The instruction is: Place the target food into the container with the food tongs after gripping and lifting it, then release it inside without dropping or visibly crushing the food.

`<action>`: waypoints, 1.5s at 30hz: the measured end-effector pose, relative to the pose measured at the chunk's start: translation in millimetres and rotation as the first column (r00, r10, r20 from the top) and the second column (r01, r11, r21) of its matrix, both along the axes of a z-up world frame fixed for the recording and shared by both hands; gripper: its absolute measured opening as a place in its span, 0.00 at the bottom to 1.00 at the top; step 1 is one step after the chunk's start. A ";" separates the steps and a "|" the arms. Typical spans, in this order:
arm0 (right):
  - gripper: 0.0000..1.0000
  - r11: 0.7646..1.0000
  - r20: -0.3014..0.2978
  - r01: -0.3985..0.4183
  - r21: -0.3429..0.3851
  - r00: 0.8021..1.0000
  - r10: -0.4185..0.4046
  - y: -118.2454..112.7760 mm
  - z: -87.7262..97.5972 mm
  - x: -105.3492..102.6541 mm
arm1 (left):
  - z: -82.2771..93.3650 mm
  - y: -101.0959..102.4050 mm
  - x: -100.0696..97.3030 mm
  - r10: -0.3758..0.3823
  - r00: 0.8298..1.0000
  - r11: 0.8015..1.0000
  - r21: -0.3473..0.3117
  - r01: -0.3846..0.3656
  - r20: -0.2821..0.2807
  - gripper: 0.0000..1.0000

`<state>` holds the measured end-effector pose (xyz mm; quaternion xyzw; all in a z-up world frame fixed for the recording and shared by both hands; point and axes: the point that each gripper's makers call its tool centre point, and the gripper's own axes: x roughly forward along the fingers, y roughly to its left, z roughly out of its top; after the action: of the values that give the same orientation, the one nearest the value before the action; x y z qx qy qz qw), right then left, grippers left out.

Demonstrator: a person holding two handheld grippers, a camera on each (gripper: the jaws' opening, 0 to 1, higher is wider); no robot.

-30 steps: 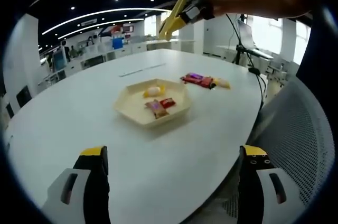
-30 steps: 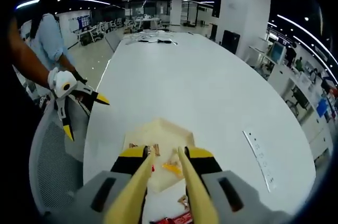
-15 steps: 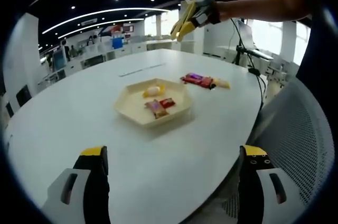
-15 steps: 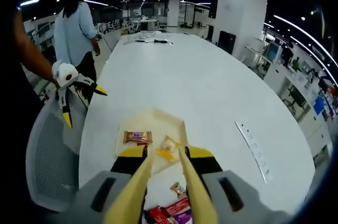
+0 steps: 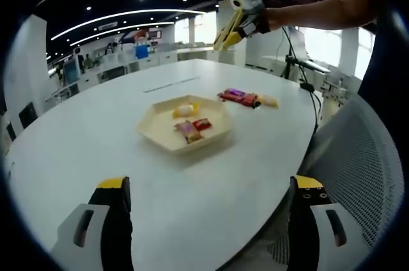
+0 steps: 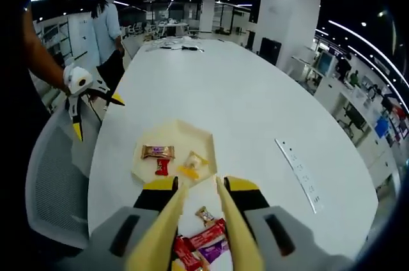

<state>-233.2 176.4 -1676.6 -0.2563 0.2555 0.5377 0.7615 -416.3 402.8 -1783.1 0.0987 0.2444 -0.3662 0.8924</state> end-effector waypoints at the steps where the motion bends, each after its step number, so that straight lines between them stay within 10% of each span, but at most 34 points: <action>1: 0.27 1.000 0.002 0.002 -0.001 1.000 -0.002 -1.7 -0.8 1.3 | 0.4 -0.1 0.1 0.000 1.000 1.000 0.001 0.000 0.001 1.00; 19: 0.28 1.000 -0.005 0.020 -0.005 1.000 -0.020 -19.3 -15.7 8.1 | 0.6 -0.3 0.5 0.001 1.000 1.000 -0.007 -0.001 0.002 1.00; 45: 0.27 0.999 -0.050 -0.033 -0.009 0.998 0.033 -20.8 -87.9 14.9 | -2.2 4.4 3.4 0.016 1.000 0.999 0.028 -0.016 0.008 1.00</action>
<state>-218.4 155.6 -1764.5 -0.2509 0.2727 0.5551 0.7447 -413.0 407.2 -1785.4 0.1105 0.2467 -0.3552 0.8949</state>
